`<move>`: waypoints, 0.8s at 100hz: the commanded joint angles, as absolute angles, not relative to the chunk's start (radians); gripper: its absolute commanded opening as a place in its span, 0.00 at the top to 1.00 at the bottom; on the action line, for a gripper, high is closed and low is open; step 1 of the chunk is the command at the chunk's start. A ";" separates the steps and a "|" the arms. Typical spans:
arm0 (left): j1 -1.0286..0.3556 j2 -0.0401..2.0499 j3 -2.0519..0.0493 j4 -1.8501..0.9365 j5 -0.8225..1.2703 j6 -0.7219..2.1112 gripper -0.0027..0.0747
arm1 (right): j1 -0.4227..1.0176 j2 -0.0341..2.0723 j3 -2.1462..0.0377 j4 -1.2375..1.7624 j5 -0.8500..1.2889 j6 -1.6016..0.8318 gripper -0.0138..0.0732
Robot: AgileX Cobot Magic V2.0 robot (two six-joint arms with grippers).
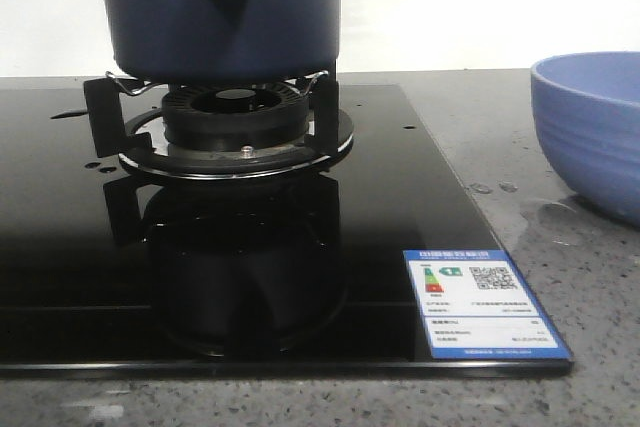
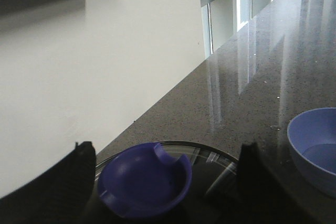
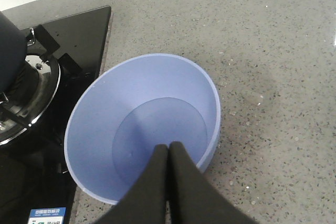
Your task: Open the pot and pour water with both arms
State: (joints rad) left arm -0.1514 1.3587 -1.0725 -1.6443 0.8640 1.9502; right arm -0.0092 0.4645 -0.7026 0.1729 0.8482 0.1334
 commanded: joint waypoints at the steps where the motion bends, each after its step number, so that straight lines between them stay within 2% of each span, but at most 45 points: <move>1: -0.159 1.375 -1.107 -1.760 0.910 1.974 0.27 | -0.006 0.479 -0.739 0.160 0.780 0.122 0.91; 21: -0.159 1.439 -1.107 -1.788 0.975 2.020 0.26 | -0.006 0.479 -0.739 0.150 0.787 0.122 0.91; 80: -0.186 1.528 -1.109 -1.859 0.983 2.041 0.26 | -0.006 0.479 -0.739 0.150 0.784 0.122 0.91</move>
